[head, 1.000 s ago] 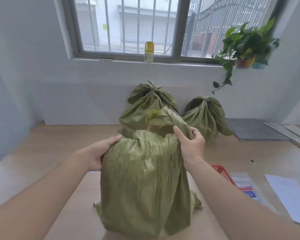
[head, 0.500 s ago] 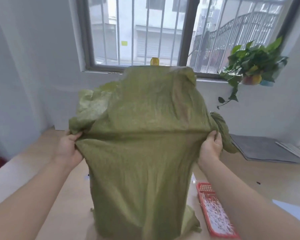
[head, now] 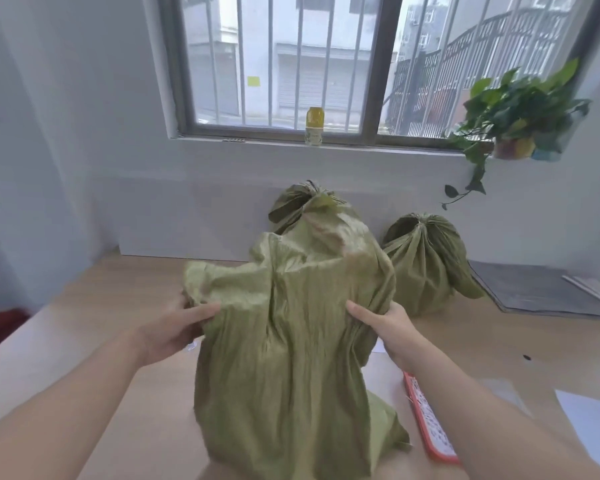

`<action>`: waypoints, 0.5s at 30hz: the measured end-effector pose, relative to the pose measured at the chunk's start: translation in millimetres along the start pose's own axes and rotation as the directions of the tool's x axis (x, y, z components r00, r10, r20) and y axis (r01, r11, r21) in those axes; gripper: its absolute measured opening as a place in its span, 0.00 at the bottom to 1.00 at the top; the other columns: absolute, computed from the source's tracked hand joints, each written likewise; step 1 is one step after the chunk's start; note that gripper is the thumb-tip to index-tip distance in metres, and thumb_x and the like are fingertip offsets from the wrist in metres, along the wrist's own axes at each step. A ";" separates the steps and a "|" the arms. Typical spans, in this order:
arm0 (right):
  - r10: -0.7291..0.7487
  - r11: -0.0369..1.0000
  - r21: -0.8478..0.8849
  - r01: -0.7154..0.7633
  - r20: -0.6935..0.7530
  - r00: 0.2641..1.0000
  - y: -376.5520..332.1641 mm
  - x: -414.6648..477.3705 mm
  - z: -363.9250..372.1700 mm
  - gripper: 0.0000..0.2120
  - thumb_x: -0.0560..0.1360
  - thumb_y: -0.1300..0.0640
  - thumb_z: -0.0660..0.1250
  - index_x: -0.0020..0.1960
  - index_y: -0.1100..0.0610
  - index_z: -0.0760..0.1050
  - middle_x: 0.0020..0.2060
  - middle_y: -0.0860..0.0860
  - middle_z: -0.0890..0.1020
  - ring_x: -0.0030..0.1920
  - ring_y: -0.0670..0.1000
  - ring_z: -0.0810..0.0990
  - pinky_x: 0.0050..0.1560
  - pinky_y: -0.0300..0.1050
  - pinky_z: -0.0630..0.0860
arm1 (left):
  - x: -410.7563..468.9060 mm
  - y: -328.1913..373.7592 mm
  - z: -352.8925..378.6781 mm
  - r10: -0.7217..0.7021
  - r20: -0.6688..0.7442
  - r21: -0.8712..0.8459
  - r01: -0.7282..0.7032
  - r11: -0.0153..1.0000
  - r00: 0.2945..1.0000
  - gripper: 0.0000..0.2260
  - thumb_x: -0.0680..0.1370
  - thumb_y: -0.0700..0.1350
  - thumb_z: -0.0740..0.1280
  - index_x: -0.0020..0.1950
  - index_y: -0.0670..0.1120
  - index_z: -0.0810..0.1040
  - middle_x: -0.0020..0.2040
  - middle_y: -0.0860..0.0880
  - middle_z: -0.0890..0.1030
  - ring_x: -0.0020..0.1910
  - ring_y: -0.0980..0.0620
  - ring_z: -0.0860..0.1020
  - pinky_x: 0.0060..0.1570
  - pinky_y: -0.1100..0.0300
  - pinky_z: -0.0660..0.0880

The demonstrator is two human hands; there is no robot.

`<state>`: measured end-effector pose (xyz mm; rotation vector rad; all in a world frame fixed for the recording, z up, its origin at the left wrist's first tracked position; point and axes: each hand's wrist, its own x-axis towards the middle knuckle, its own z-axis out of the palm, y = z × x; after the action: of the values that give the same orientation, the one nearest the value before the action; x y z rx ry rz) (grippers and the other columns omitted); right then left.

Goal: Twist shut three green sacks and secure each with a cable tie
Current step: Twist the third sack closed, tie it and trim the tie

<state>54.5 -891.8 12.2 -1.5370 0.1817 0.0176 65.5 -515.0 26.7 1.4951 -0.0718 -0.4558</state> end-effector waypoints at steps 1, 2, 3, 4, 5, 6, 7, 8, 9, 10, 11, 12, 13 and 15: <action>0.010 1.000 -0.024 -0.011 -0.023 1.000 1.6 -0.7 3.3 0.22 0.70 0.50 0.80 0.59 0.60 0.82 0.51 0.52 0.89 0.53 0.52 0.88 0.55 0.47 0.81 | 4.8 -1.1 1.5 0.031 -0.068 0.094 -0.024 0.995 0.997 0.35 0.65 0.51 0.84 0.68 0.49 0.75 0.63 0.43 0.84 0.59 0.46 0.84 0.61 0.52 0.74; 0.008 1.000 -0.014 -0.009 -0.080 0.997 0.1 -0.5 6.8 0.19 0.74 0.50 0.78 0.60 0.59 0.82 0.51 0.52 0.89 0.53 0.52 0.88 0.55 0.47 0.81 | 10.0 0.6 5.6 0.101 -0.160 0.150 -0.077 0.986 0.982 0.25 0.72 0.46 0.80 0.65 0.49 0.76 0.61 0.42 0.84 0.55 0.47 0.85 0.56 0.52 0.76; -0.005 0.999 0.039 0.012 -0.171 0.985 -3.3 1.0 9.3 0.16 0.77 0.50 0.75 0.60 0.58 0.82 0.51 0.51 0.89 0.53 0.52 0.87 0.54 0.47 0.80 | 15.4 2.1 6.6 0.168 -0.281 0.164 -0.125 0.979 0.945 0.14 0.77 0.42 0.75 0.61 0.49 0.78 0.59 0.41 0.85 0.50 0.48 0.86 0.50 0.52 0.79; -0.024 0.993 0.108 0.056 -0.277 0.960 -9.0 2.2 10.8 0.14 0.79 0.49 0.73 0.60 0.57 0.82 0.51 0.51 0.88 0.53 0.50 0.86 0.53 0.46 0.79 | 20.4 3.6 3.9 0.223 -0.410 0.149 -0.177 0.973 0.884 0.08 0.80 0.39 0.71 0.57 0.49 0.79 0.55 0.41 0.86 0.47 0.47 0.85 0.47 0.52 0.80; -0.048 0.981 0.155 0.113 -0.374 0.926 -16.2 2.0 11.1 0.13 0.81 0.50 0.70 0.61 0.56 0.81 0.51 0.49 0.87 0.52 0.48 0.84 0.52 0.45 0.78 | 22.4 5.2 0.3 0.256 -0.532 0.118 -0.229 0.966 0.807 0.06 0.82 0.38 0.67 0.53 0.49 0.80 0.52 0.42 0.85 0.48 0.45 0.84 0.46 0.53 0.79; -0.073 0.972 0.169 0.161 -0.433 0.898 -23.1 0.2 11.2 0.12 0.82 0.50 0.68 0.62 0.54 0.81 0.51 0.48 0.85 0.53 0.47 0.83 0.53 0.45 0.77 | 22.9 4.7 -4.6 0.265 -0.606 0.080 -0.275 0.958 0.750 0.07 0.83 0.38 0.65 0.52 0.49 0.80 0.52 0.44 0.85 0.51 0.43 0.83 0.46 0.53 0.78; -0.100 0.971 0.151 0.187 -0.457 0.884 -27.6 -2.0 11.1 0.11 0.83 0.50 0.67 0.62 0.53 0.80 0.52 0.46 0.85 0.53 0.46 0.82 0.54 0.45 0.76 | 23.5 2.3 -9.5 0.265 -0.622 0.061 -0.292 0.954 0.737 0.08 0.84 0.39 0.63 0.52 0.50 0.80 0.54 0.44 0.84 0.54 0.42 0.82 0.48 0.53 0.78; -0.111 0.972 0.134 0.194 -0.466 0.878 -29.4 -3.6 10.5 0.10 0.84 0.50 0.66 0.62 0.52 0.80 0.52 0.46 0.84 0.53 0.46 0.82 0.56 0.46 0.76 | 23.8 -1.1 -10.9 0.266 -0.603 0.048 -0.298 0.953 0.752 0.08 0.85 0.39 0.62 0.54 0.50 0.79 0.57 0.44 0.84 0.55 0.42 0.82 0.50 0.52 0.78; -0.114 0.972 0.128 0.196 -0.475 0.873 -29.4 -4.9 9.3 0.10 0.84 0.50 0.66 0.61 0.51 0.80 0.52 0.45 0.84 0.53 0.45 0.81 0.57 0.47 0.76 | 22.8 -3.6 -9.3 0.263 -0.573 0.031 -0.300 0.953 0.776 0.08 0.85 0.40 0.62 0.55 0.50 0.79 0.58 0.44 0.84 0.55 0.44 0.82 0.52 0.52 0.77; -0.101 0.971 0.140 0.192 -0.487 0.868 -29.5 -6.8 8.7 0.09 0.84 0.49 0.65 0.60 0.51 0.80 0.52 0.45 0.83 0.53 0.45 0.81 0.58 0.48 0.76 | 22.1 -5.1 -7.6 0.257 -0.542 0.000 -0.305 0.952 0.801 0.07 0.85 0.41 0.62 0.55 0.50 0.78 0.58 0.46 0.83 0.55 0.46 0.81 0.54 0.52 0.77; -0.089 0.969 0.157 0.189 -0.492 0.866 -28.5 -8.4 7.8 0.09 0.84 0.49 0.65 0.60 0.50 0.79 0.53 0.45 0.83 0.54 0.46 0.81 0.59 0.48 0.76 | 20.2 -4.8 -4.6 0.252 -0.505 -0.021 -0.304 0.952 0.825 0.06 0.85 0.41 0.63 0.57 0.50 0.78 0.58 0.48 0.83 0.55 0.48 0.81 0.56 0.52 0.76; -0.081 0.968 0.170 0.187 -0.492 0.867 -26.9 -9.9 6.1 0.09 0.84 0.49 0.65 0.61 0.50 0.79 0.54 0.46 0.83 0.55 0.47 0.81 0.59 0.48 0.76 | 18.3 -4.4 -2.2 0.257 -0.469 -0.025 -0.304 0.952 0.845 0.07 0.84 0.41 0.65 0.59 0.51 0.77 0.59 0.49 0.83 0.56 0.49 0.81 0.59 0.52 0.76; -0.080 0.967 0.173 0.187 -0.488 0.869 -25.7 -11.6 4.7 0.10 0.84 0.48 0.65 0.61 0.50 0.79 0.54 0.46 0.83 0.56 0.48 0.81 0.59 0.48 0.76 | 16.9 -5.1 -2.4 0.264 -0.438 -0.008 -0.298 0.955 0.859 0.10 0.82 0.40 0.67 0.61 0.52 0.76 0.60 0.49 0.83 0.58 0.50 0.82 0.60 0.51 0.76; -0.075 0.965 0.185 0.184 -0.479 0.875 -24.2 -13.8 1.4 0.11 0.84 0.47 0.65 0.61 0.50 0.79 0.53 0.45 0.83 0.57 0.48 0.80 0.57 0.47 0.75 | 13.8 -6.1 -6.9 0.263 -0.397 0.014 -0.280 0.960 0.880 0.16 0.79 0.38 0.71 0.63 0.51 0.75 0.62 0.49 0.83 0.60 0.49 0.82 0.58 0.51 0.78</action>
<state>44.1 -889.9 37.9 -1.2996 0.4495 -0.4752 78.8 -513.2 17.0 1.4807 0.0476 0.0776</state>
